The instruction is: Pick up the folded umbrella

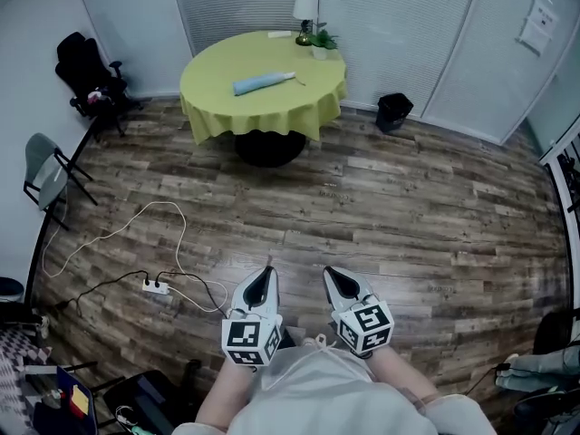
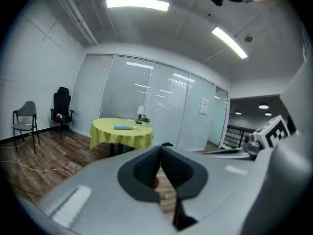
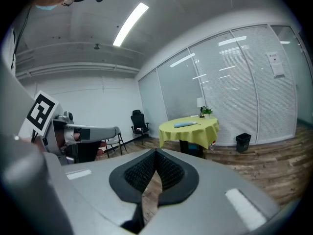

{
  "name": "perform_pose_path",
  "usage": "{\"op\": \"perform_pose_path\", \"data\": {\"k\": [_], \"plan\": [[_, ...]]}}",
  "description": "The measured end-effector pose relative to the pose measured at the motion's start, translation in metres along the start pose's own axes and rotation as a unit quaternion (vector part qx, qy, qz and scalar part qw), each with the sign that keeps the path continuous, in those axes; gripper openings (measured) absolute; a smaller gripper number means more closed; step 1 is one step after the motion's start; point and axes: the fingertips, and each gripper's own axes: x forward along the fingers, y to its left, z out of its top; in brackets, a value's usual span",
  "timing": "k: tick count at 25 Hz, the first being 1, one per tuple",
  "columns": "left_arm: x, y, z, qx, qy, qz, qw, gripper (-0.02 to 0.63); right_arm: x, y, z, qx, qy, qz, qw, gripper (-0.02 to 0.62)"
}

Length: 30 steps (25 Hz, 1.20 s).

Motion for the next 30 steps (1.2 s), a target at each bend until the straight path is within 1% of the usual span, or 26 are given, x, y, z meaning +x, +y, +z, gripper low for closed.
{"op": "perform_pose_path", "data": {"k": [5,7,10,16,20,23,26,30], "plan": [[0.035,0.044,0.008,-0.014,0.008,0.005,0.9998,0.006,0.053,-0.007,0.011,0.003,0.013,-0.008,1.000,0.000],[0.050,0.061,0.020,-0.021,0.004,0.003,0.9998,0.007,0.075,-0.009,0.019,0.004,0.019,-0.013,1.000,0.000],[0.073,0.089,0.040,-0.018,-0.006,-0.004,0.9998,0.006,0.110,-0.008,0.038,-0.004,0.020,-0.016,1.000,0.000],[0.118,0.168,0.078,-0.019,-0.015,-0.021,0.9995,0.006,0.192,-0.001,0.077,-0.009,0.011,-0.038,0.999,0.000],[0.143,0.215,0.094,-0.016,-0.016,-0.027,0.9994,0.006,0.242,0.010,0.091,-0.006,0.009,-0.038,0.999,0.000],[0.159,0.241,0.102,-0.009,-0.015,-0.031,0.9994,0.006,0.270,0.011,0.101,-0.005,0.005,-0.045,0.999,0.000],[0.175,0.264,0.103,-0.012,-0.011,-0.029,0.9994,0.006,0.295,0.007,0.105,-0.001,0.008,-0.054,0.998,0.000],[0.202,0.278,0.103,-0.018,-0.005,-0.025,0.9995,0.006,0.323,-0.010,0.106,0.003,0.019,-0.056,0.998,0.000]]}}
